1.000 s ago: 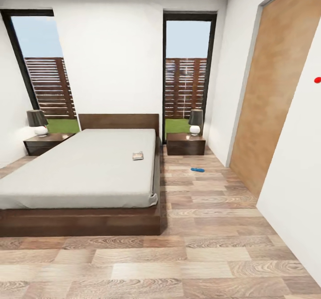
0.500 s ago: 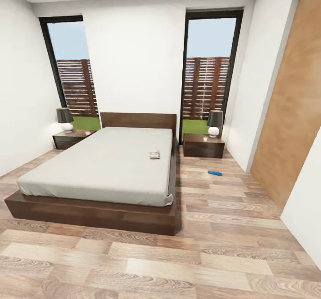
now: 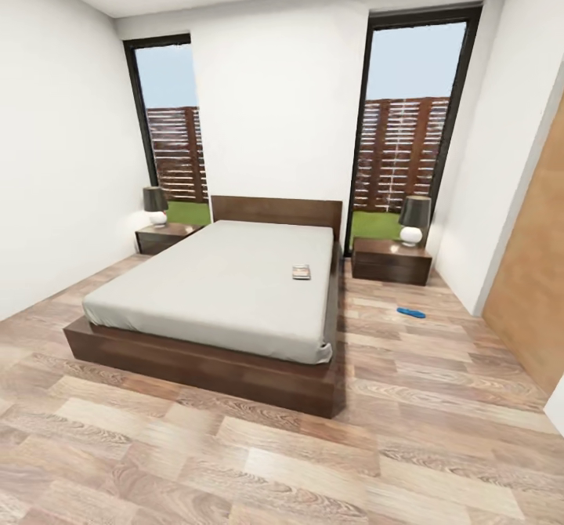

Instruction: In the bedroom, move the book from the bed onto either nightstand, and place the two sandals side by side next to the bed.

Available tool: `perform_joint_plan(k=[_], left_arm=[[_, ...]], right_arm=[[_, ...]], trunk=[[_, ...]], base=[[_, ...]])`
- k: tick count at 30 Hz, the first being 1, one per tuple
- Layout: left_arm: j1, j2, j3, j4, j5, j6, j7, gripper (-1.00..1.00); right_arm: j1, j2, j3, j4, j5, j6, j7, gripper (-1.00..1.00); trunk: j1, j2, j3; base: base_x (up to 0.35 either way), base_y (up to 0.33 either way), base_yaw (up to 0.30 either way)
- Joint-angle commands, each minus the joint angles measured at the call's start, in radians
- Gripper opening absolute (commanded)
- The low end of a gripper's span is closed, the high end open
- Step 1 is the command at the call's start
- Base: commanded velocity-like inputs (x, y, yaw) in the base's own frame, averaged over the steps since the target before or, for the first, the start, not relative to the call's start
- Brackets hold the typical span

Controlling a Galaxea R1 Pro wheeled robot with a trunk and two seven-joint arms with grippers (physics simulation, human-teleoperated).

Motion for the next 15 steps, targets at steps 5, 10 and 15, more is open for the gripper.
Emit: perform_joint_plan(k=[5,10,15], left_arm=[[0.0,0.0,0.0,-0.001,0.0,-0.002,0.0,1.0],[0.0,0.0,0.0,-0.001,0.0,-0.002,0.0,1.0],[0.0,0.0,0.0,-0.001,0.0,-0.003,0.0,1.0]], right_arm=[[0.0,0.0,0.0,0.0,0.0,0.0,0.0,1.0],[0.0,-0.001,0.0,0.0,0.0,0.0,0.0,1.0],[0.0,0.0,0.0,0.0,0.0,0.0,0.0,1.0]], trunk=[[0.0,0.0,-0.001],[0.0,0.0,-0.001],[0.0,0.0,-0.001]], base=[[0.0,0.0,0.271],[0.0,0.0,0.271],[0.0,0.0,0.27]])
